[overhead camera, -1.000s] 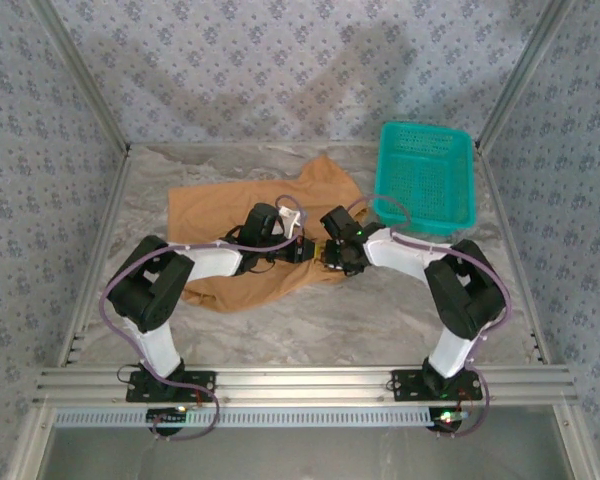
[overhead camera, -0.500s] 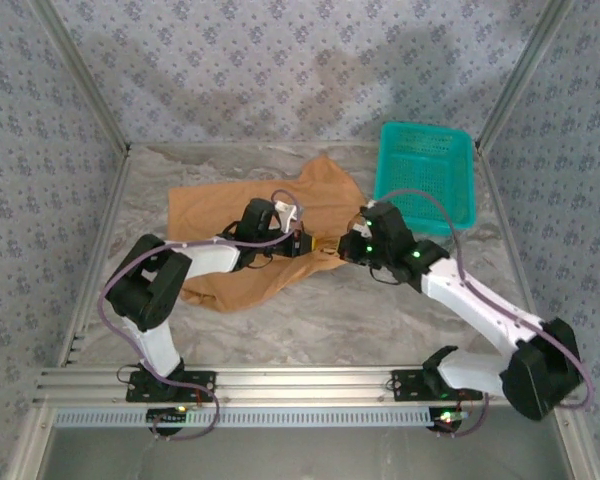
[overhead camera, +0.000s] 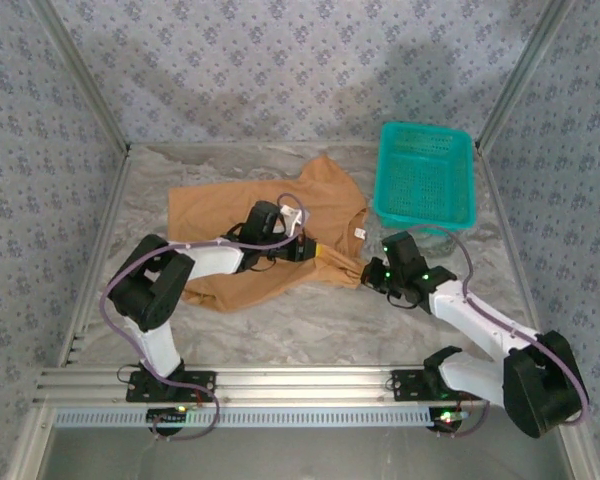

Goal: Fold the inside-out t-shirt

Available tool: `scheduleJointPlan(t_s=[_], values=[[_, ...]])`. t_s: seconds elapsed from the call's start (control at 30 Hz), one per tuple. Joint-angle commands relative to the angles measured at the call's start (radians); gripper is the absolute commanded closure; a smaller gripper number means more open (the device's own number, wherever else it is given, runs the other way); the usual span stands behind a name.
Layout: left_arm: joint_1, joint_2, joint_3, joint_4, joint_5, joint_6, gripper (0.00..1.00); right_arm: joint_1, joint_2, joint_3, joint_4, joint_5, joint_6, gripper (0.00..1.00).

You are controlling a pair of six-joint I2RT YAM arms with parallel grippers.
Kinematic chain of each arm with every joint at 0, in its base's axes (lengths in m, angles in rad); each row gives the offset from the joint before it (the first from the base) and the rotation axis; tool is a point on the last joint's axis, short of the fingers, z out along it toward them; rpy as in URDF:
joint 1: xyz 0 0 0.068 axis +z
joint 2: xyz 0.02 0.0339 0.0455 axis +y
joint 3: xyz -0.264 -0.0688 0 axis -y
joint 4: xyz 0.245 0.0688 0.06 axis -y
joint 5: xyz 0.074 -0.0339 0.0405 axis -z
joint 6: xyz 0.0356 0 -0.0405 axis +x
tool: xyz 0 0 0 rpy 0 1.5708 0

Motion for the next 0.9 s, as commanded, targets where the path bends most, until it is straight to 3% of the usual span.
scheduleJointPlan(t_s=[0.0,0.07,0.13,0.43,0.53,0.7,0.87], values=[[-0.005,0.018,0.044,-0.003,-0.038,0.001,1.00,0.043,0.008,0.092,-0.127,0.091,0.012,0.90],[-0.015,0.026,0.043,0.007,-0.043,-0.004,1.00,0.076,0.017,0.140,-0.166,0.123,0.014,0.80],[-0.022,0.038,0.038,0.027,-0.042,-0.023,1.00,0.112,0.030,0.178,-0.192,0.148,0.017,0.77],[-0.044,0.063,0.021,0.067,-0.042,-0.047,1.00,0.239,0.177,0.283,-0.214,0.220,0.031,0.78],[-0.044,0.060,0.016,0.064,-0.045,-0.046,1.00,0.253,0.254,0.312,-0.218,0.221,0.039,0.77],[-0.045,0.056,0.008,0.066,-0.046,-0.045,1.00,0.253,0.353,0.356,-0.234,0.222,0.045,0.62],[-0.045,0.055,0.004,0.060,-0.045,-0.042,1.00,0.232,0.399,0.362,-0.219,0.227,0.052,0.63]])
